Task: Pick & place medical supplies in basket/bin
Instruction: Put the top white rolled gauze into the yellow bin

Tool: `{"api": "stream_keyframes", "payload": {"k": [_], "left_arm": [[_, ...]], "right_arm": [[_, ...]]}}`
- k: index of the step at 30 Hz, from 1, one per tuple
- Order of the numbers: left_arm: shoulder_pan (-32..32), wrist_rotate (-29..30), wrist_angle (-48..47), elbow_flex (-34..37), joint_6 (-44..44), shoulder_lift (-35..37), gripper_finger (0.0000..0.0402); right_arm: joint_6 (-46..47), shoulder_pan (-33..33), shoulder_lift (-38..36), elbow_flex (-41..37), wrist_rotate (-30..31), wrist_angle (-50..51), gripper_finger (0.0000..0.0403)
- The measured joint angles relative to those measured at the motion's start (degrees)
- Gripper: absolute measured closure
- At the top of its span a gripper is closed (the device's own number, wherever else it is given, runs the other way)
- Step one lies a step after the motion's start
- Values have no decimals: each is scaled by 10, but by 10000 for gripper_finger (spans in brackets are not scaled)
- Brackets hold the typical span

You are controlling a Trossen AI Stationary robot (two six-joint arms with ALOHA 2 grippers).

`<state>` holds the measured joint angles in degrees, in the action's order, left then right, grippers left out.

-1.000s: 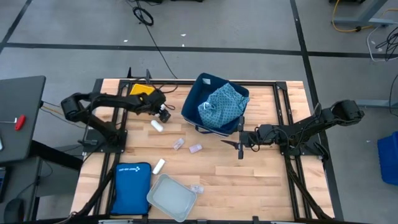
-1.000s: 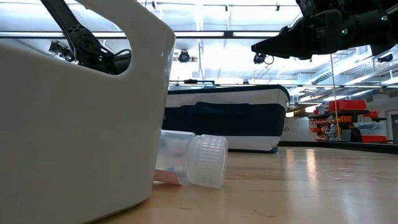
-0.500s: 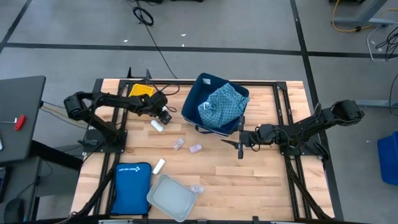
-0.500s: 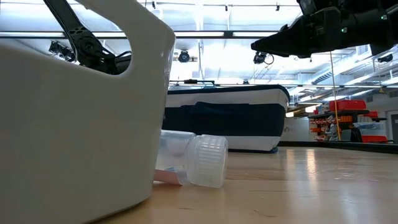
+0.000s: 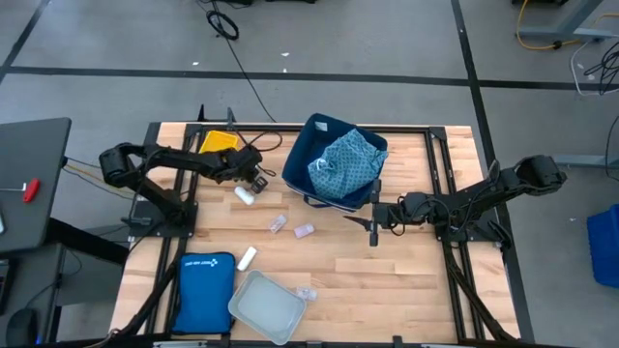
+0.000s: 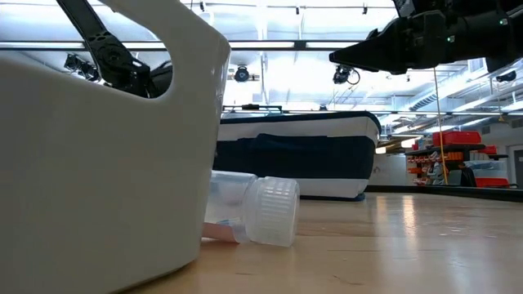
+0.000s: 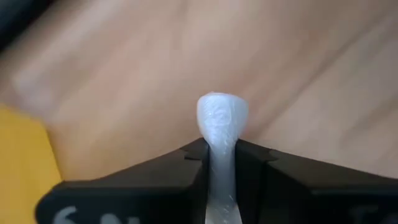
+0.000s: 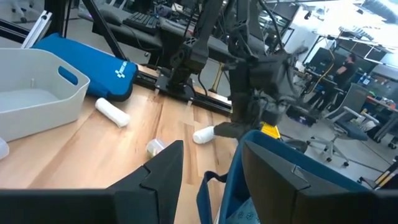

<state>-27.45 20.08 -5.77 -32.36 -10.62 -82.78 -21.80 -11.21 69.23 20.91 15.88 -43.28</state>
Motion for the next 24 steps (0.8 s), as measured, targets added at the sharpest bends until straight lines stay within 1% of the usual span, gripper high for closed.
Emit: {"api": "stream_keyframes", "payload": {"k": [3, 7, 9, 12, 15, 18, 21, 24], "left_arm": [[10, -11, 68, 8, 11, 31, 357], [17, -75, 200, 47, 36, 82, 357], [16, -98, 275, 76, 46, 107, 357], [16, -110, 385, 131, 63, 140, 357], [8, -96, 473, 181, 59, 167, 357], [-12, -70, 491, 207, 50, 189, 357], [-35, -42, 466, 210, 29, 205, 357], [-52, 8, 428, 210, 9, 213, 357]], "right_arm": [[0, 2, 0, 0, 0, 0, 231], [0, 2, 0, 0, 0, 2, 231], [0, 2, 0, 0, 0, 2, 231], [0, 2, 0, 0, 0, 2, 231], [1, 2, 0, 0, 0, 2, 231], [4, 2, 0, 0, -1, 2, 231], [7, 2, 0, 0, -1, 1, 231], [14, 2, 0, 0, -2, 1, 231]]}}
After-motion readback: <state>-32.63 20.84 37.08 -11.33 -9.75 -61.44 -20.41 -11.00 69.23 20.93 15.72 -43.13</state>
